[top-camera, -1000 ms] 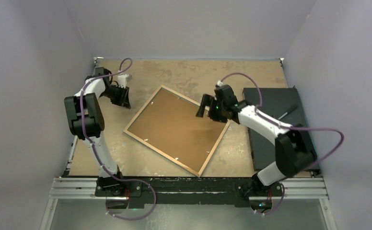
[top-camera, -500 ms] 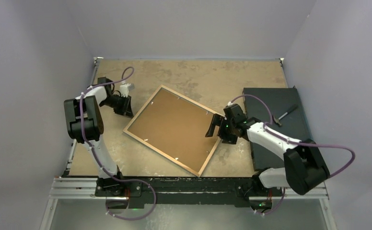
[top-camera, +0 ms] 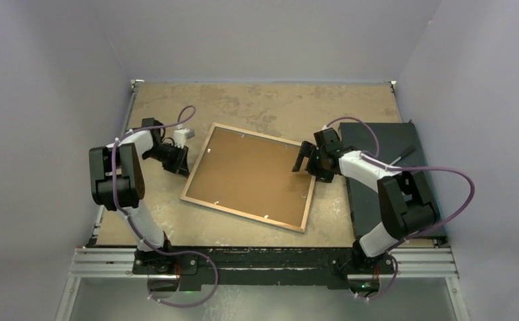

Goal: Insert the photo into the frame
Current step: Adjust the photo frame at the center of the board, then install the photo frame at the center of the board.

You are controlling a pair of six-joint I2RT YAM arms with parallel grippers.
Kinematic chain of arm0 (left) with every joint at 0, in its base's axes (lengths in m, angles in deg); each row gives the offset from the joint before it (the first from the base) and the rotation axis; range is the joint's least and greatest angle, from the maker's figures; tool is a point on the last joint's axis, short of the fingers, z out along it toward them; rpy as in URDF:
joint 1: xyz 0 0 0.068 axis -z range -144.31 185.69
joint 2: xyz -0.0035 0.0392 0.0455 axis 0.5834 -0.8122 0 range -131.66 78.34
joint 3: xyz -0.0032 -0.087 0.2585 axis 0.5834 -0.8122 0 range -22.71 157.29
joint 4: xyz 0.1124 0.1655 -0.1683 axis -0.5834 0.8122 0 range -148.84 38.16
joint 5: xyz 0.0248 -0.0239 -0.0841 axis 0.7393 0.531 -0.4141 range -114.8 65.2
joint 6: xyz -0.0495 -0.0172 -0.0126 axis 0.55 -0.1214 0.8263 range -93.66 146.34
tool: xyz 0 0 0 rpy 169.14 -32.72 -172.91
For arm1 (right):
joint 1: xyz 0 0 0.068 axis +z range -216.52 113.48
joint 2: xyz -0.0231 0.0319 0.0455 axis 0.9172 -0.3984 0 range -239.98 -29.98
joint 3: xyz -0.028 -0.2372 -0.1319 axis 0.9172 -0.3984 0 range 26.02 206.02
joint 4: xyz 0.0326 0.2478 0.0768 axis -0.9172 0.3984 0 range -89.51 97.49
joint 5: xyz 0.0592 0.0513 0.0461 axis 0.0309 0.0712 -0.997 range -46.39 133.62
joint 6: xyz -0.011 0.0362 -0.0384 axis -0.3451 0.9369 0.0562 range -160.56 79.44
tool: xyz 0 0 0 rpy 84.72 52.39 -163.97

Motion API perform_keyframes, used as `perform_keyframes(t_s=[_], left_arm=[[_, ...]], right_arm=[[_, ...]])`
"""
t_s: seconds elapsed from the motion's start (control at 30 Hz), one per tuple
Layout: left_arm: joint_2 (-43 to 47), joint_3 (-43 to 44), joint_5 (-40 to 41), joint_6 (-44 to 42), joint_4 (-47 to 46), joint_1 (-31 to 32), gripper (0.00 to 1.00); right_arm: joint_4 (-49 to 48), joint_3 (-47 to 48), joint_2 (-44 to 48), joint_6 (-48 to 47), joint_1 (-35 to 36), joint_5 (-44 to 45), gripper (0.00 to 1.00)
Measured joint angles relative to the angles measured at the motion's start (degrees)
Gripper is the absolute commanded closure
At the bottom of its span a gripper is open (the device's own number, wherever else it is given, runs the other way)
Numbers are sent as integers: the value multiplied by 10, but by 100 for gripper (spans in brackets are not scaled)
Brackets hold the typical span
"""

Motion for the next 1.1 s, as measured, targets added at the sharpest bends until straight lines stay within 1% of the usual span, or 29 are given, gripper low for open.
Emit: perform_keyframes(t_s=[0.1,0.2,0.33,0.43,0.47,0.53,0.63,0.73,0.87,0.97,1.1], left_arm=[[4,-3,11,-1,10,1,85],[4,8,26,-1,30,-8,81],[4,71,28,0,59,-40,75],[2,130,4,0,67,-57,69],[-1,147,-15,1,68,-59,68],[-8,156,-42,2,69,-55,67],[-36,155,-73,6,72,-40,68],[-69,153,-83,10,71,-29,69],[-91,145,-100,17,68,-28,75],[-91,143,-112,21,65,-26,80],[-92,135,-123,24,49,-20,85]], right_arm=[[9,7,-1,-4,1,16,1],[32,11,19,-4,4,41,1],[62,53,62,-4,7,80,1],[56,97,76,-4,8,96,1],[44,108,76,-4,9,96,1],[22,120,70,-3,16,84,1],[3,155,23,0,47,67,1],[-25,216,-64,3,100,43,1],[-56,287,-167,10,152,2,2],[-71,347,-235,18,172,-23,3],[-104,412,-309,35,181,-58,7]])
